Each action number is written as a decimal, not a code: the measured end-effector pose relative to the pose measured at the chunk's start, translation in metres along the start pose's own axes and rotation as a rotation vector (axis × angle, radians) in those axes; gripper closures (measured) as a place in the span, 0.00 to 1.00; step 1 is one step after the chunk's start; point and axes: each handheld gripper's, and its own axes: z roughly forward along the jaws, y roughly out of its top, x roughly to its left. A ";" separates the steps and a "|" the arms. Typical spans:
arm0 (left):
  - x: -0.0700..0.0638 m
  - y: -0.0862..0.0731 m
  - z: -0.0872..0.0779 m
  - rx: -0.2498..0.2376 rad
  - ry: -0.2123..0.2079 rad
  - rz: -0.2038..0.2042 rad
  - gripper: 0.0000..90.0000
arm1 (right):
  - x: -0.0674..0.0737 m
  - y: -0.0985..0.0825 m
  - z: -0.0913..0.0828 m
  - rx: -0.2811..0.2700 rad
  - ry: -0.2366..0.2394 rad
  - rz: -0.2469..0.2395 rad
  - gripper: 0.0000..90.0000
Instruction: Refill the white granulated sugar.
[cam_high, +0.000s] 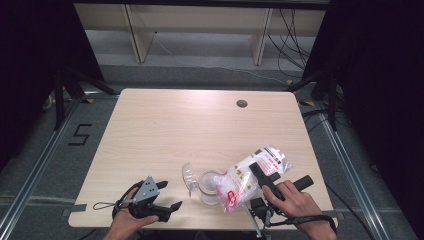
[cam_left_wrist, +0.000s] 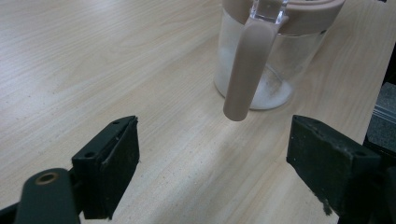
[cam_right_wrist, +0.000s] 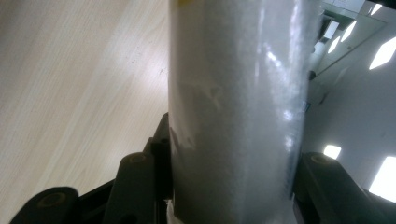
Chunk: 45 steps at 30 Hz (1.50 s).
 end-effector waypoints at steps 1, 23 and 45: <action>0.000 0.000 0.000 0.000 -0.001 0.000 0.18 | -0.001 0.000 0.000 0.004 0.001 -0.011 0.63; -0.002 -0.001 0.000 0.003 0.000 -0.024 0.18 | -0.002 0.002 -0.002 0.004 -0.009 -0.023 0.64; -0.002 -0.001 0.000 0.003 -0.002 -0.027 0.18 | -0.002 0.001 -0.002 0.002 -0.011 -0.018 0.64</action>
